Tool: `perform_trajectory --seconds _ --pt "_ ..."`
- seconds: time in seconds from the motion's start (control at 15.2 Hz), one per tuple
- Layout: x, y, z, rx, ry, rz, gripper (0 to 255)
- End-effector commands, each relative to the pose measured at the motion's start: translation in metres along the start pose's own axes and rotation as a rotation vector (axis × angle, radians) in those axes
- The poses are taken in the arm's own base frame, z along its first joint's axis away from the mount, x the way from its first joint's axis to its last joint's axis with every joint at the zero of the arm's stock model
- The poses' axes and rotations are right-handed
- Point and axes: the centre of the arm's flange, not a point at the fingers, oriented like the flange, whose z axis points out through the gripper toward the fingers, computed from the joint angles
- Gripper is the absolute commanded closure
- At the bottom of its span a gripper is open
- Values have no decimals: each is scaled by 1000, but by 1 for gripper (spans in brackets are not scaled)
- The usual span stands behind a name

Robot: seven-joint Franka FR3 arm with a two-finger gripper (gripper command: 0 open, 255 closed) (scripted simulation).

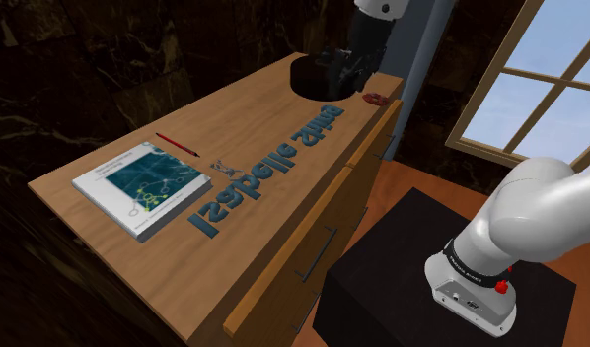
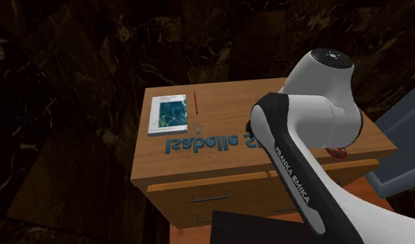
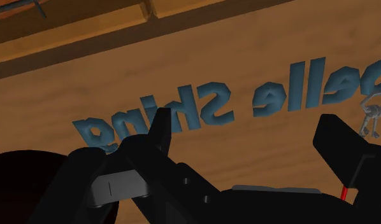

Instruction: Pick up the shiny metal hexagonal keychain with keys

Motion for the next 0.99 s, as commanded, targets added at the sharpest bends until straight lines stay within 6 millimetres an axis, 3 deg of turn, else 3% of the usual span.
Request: perform_trajectory --seconds 0.0,0.92 --pt "12 -22 12 -11 -5 -22 0" --pt "78 -180 107 -88 -38 -172 0"
